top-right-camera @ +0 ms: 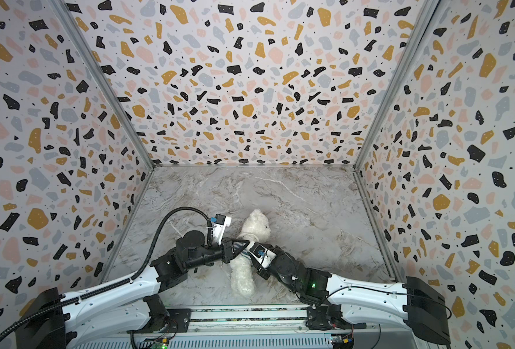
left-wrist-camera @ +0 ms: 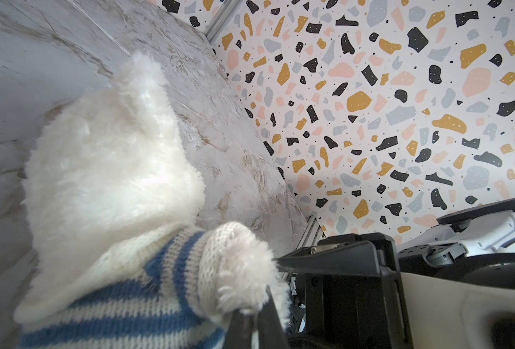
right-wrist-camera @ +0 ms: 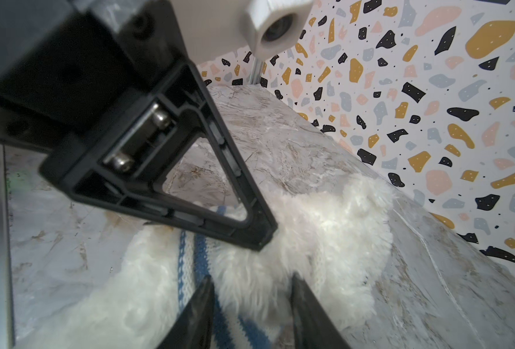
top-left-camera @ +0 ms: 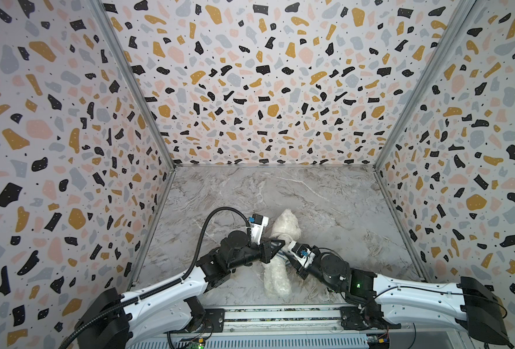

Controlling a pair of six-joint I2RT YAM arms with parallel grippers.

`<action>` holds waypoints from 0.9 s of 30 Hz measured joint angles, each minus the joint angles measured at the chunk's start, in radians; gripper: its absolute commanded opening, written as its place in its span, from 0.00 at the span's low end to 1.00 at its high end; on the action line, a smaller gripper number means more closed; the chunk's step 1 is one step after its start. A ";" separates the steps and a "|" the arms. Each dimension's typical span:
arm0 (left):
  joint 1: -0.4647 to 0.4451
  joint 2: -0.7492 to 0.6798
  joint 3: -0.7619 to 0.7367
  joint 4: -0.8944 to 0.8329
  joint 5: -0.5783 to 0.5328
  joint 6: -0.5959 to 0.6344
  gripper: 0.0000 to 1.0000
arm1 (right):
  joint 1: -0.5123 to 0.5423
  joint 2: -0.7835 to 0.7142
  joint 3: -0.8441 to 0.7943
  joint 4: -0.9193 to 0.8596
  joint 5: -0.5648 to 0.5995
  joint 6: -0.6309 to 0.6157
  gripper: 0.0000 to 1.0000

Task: Dress the teddy bear
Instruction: 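Set the bear sitting upright with both grippers holding the sweater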

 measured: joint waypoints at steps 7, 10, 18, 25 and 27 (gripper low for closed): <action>0.000 0.000 -0.001 0.003 0.003 -0.014 0.00 | -0.009 0.047 0.007 0.032 0.043 -0.012 0.31; 0.000 0.002 -0.001 0.013 0.002 -0.015 0.00 | -0.014 0.048 0.007 0.048 0.041 -0.008 0.23; 0.002 0.024 -0.003 0.045 -0.009 -0.014 0.17 | -0.039 0.052 -0.010 0.093 -0.005 0.020 0.00; 0.009 -0.037 -0.034 0.002 -0.047 0.018 0.48 | -0.128 -0.004 -0.069 0.107 -0.151 0.087 0.00; 0.022 -0.077 -0.053 -0.015 -0.074 0.032 0.48 | -0.174 -0.035 -0.096 0.113 -0.214 0.122 0.00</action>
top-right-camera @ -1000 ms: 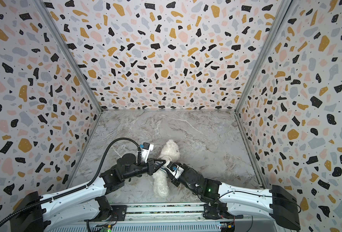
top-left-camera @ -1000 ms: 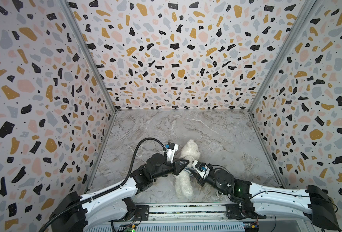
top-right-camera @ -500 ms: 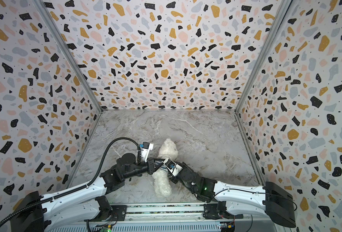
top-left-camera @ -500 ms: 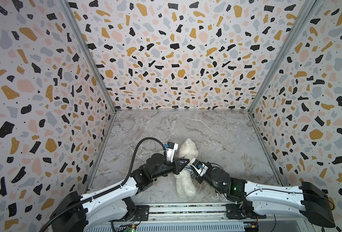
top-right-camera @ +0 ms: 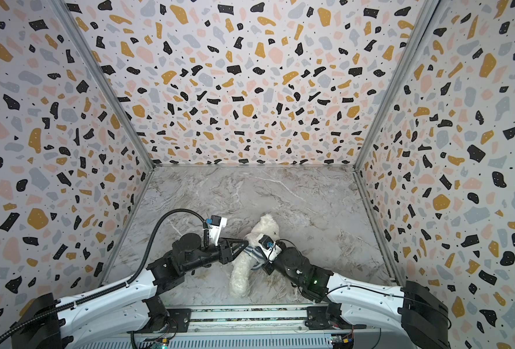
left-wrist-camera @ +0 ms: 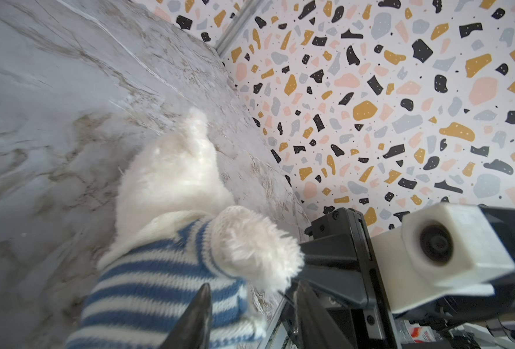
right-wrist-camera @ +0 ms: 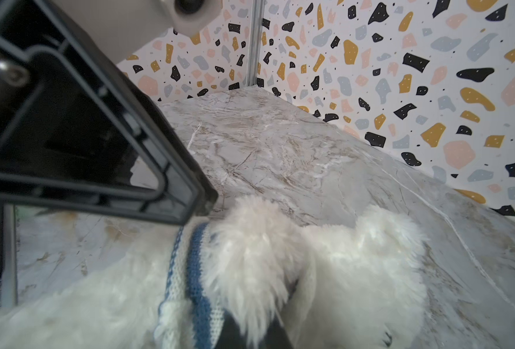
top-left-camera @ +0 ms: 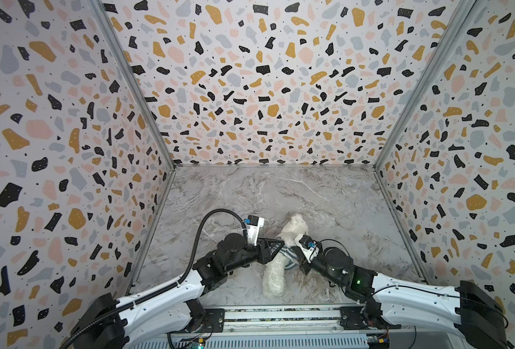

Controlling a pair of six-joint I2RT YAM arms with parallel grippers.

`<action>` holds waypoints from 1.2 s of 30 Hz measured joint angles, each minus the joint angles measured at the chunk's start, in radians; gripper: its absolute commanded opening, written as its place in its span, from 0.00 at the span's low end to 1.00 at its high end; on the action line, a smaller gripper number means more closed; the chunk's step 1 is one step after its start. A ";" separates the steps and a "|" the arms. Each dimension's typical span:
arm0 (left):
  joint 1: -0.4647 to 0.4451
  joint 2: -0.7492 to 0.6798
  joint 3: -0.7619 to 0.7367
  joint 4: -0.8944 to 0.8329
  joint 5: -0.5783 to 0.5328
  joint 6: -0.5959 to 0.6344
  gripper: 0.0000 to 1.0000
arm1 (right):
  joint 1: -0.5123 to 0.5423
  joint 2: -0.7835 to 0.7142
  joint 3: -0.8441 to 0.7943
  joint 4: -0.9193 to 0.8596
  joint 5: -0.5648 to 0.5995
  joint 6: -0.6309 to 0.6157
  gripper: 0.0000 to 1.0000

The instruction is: Dress the teddy bear

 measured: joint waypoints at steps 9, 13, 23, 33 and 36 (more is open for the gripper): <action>0.017 0.101 0.015 -0.061 -0.065 0.086 0.49 | -0.089 -0.079 -0.106 0.014 -0.163 0.108 0.00; 0.012 0.207 0.064 -0.078 -0.064 0.132 0.45 | -0.100 -0.131 -0.135 0.014 -0.187 0.137 0.00; -0.081 0.283 0.081 -0.077 -0.061 0.179 0.08 | -0.145 -0.198 -0.169 -0.042 -0.205 0.213 0.00; -0.137 0.248 0.078 -0.110 -0.077 0.183 0.00 | -0.187 -0.196 -0.205 -0.063 -0.175 0.341 0.00; -0.145 0.225 0.065 -0.122 -0.074 0.187 0.00 | -0.195 -0.199 -0.213 -0.073 -0.155 0.372 0.00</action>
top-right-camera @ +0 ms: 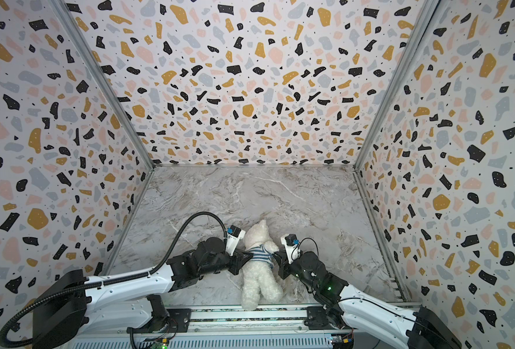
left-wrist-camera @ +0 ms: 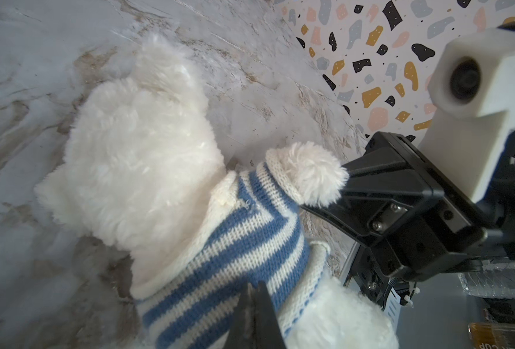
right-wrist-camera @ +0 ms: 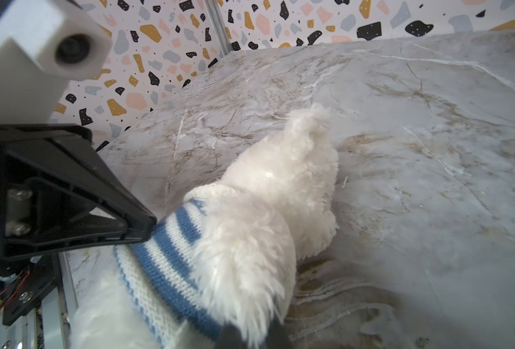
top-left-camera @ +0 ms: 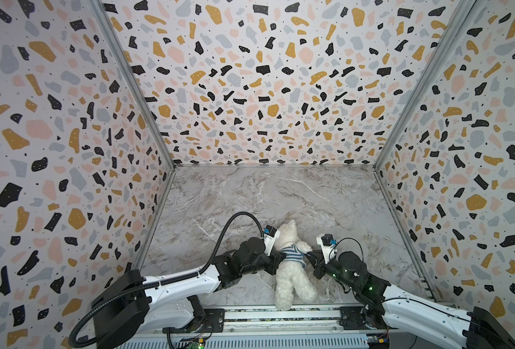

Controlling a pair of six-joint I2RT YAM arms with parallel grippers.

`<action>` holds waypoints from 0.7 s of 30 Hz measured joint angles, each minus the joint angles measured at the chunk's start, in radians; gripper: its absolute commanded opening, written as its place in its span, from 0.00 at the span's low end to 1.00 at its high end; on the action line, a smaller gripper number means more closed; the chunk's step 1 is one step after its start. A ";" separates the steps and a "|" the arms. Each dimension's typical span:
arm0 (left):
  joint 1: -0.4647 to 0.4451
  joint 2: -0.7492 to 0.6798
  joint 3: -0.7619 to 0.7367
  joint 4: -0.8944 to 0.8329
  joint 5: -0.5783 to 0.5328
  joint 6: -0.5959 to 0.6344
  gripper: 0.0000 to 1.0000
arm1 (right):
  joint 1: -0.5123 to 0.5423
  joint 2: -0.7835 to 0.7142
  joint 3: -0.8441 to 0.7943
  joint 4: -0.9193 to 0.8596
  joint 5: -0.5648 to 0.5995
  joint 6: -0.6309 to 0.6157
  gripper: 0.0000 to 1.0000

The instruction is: Dress the teddy bear

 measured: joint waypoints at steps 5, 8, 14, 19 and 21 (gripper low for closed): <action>-0.010 -0.046 -0.027 -0.037 0.005 0.015 0.00 | -0.017 -0.016 -0.011 -0.014 0.007 0.038 0.00; -0.018 -0.077 -0.040 -0.047 0.017 0.022 0.00 | -0.018 -0.011 -0.011 -0.017 0.005 0.047 0.00; -0.051 -0.116 -0.069 -0.023 0.066 0.019 0.00 | -0.018 0.019 -0.010 -0.013 -0.012 0.056 0.00; -0.066 -0.082 -0.079 0.011 0.065 0.013 0.04 | -0.019 0.022 -0.010 -0.010 -0.015 0.058 0.00; -0.069 -0.074 -0.079 0.009 0.047 0.014 0.20 | -0.019 0.022 -0.010 -0.010 -0.014 0.057 0.00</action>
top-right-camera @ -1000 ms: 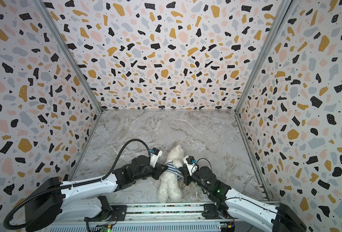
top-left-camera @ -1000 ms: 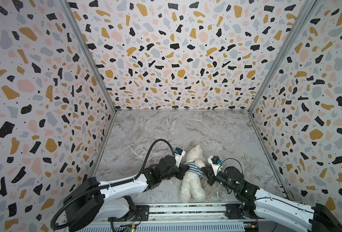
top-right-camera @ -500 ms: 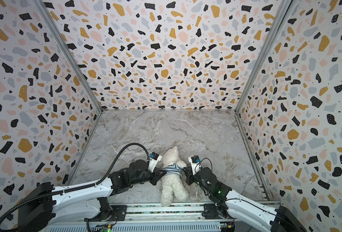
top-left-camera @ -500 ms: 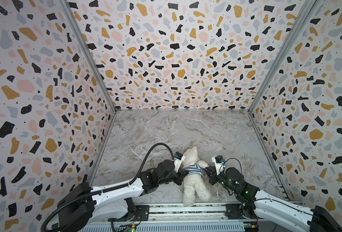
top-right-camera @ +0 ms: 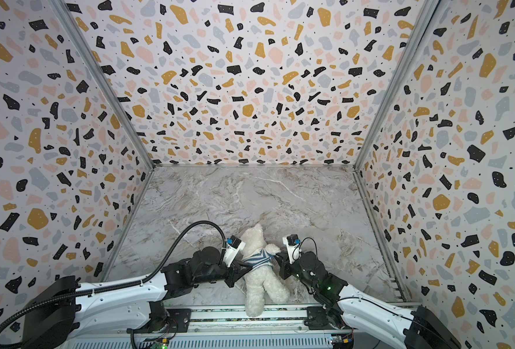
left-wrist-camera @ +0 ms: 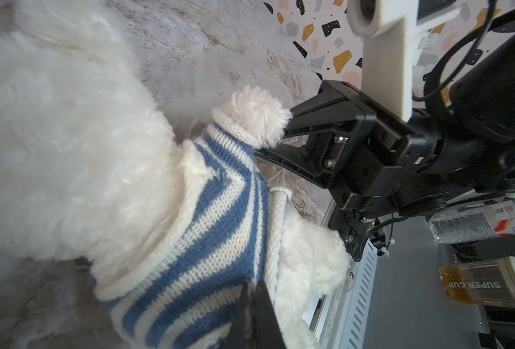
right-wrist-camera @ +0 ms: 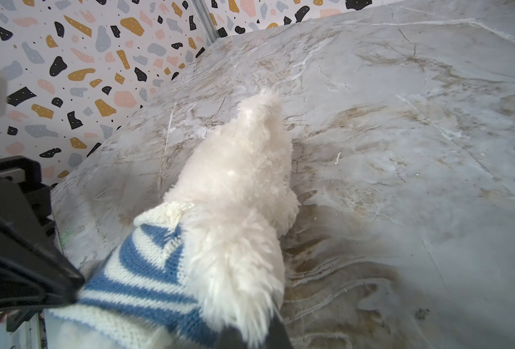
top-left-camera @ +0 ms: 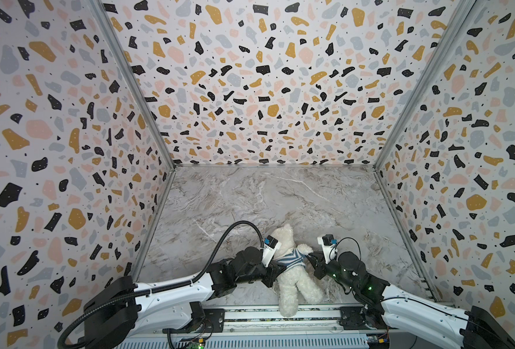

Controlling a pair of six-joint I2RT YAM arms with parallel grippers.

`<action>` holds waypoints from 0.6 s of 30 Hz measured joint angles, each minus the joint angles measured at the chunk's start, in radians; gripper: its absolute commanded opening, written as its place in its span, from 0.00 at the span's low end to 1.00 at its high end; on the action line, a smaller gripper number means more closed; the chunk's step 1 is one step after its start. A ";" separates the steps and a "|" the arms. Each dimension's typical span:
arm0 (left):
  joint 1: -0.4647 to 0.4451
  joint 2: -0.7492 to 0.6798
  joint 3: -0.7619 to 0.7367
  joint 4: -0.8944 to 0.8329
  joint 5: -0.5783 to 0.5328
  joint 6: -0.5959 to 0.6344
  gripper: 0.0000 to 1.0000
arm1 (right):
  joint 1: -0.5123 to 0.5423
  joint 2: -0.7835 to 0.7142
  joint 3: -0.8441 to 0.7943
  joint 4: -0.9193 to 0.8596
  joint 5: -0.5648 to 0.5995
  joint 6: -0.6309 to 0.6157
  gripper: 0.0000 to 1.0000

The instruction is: Dress the teddy bear

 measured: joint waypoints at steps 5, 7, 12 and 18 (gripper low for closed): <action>-0.008 -0.080 -0.005 -0.090 -0.066 0.016 0.42 | -0.016 -0.023 0.000 -0.018 0.044 -0.010 0.00; -0.008 -0.139 -0.016 -0.117 -0.108 0.022 0.45 | -0.017 -0.038 0.000 -0.026 0.056 -0.016 0.00; -0.008 -0.174 -0.035 -0.123 -0.171 0.037 0.46 | -0.018 -0.042 0.000 -0.031 0.068 -0.021 0.00; -0.008 -0.050 -0.020 -0.105 -0.168 0.075 0.47 | -0.018 -0.023 0.000 -0.030 0.069 -0.027 0.00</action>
